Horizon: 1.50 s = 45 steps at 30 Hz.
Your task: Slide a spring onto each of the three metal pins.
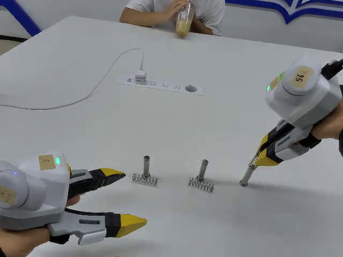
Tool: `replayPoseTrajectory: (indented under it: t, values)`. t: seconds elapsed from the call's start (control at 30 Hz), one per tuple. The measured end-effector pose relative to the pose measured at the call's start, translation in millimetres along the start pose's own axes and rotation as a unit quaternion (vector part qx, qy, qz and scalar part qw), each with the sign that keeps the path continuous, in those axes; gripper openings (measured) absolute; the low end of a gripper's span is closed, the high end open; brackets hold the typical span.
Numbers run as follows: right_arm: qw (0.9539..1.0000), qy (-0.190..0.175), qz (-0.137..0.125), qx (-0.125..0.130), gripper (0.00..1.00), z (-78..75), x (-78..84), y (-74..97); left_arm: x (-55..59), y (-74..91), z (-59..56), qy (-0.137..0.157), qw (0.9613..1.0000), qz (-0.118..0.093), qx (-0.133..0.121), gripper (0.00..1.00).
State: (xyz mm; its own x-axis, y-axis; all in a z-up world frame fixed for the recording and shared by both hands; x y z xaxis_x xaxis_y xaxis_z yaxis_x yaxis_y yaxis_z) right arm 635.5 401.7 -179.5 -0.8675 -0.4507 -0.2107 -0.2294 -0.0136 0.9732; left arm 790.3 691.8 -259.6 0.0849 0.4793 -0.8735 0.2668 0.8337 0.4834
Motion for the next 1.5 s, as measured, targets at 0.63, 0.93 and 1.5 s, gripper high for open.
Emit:
replayPoseTrajectory:
  t: [0.63, 0.93, 1.5]
  values:
    - [0.9994, -0.006, 0.03, -0.017, 0.12, 1.2, 2.1, -34.9, 2.1, 1.0, 0.2, 0.001, 1.0, 0.002, -0.002, 0.62]
    - [0.9991, -0.006, 0.036, -0.02, 0.12, 1.6, 4.3, -47.9, 2.2, 1.0, 0.0, 0.003, 1.0, 0.001, -0.004, 0.62]
    - [0.9996, -0.017, 0.015, -0.014, 0.16, 5.7, 7.8, -41.0, 1.6, 2.0, 1.1, 0.004, 1.0, 0.001, -0.007, 0.62]
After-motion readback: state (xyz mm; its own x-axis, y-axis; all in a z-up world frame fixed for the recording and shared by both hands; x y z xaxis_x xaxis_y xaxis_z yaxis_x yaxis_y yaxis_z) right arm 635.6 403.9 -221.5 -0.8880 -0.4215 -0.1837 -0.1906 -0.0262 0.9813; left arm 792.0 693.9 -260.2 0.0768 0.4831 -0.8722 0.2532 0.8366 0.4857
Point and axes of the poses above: the centre of the closed fingertips' face, and the gripper's own axes: y roughly backward along the fingers, z roughly to its left, x roughly out of its underside, the point moved 10 cm from there along y, roughly backward along the fingers, and after that the axes turned 7 degrees about z, right-handed, at the moved point
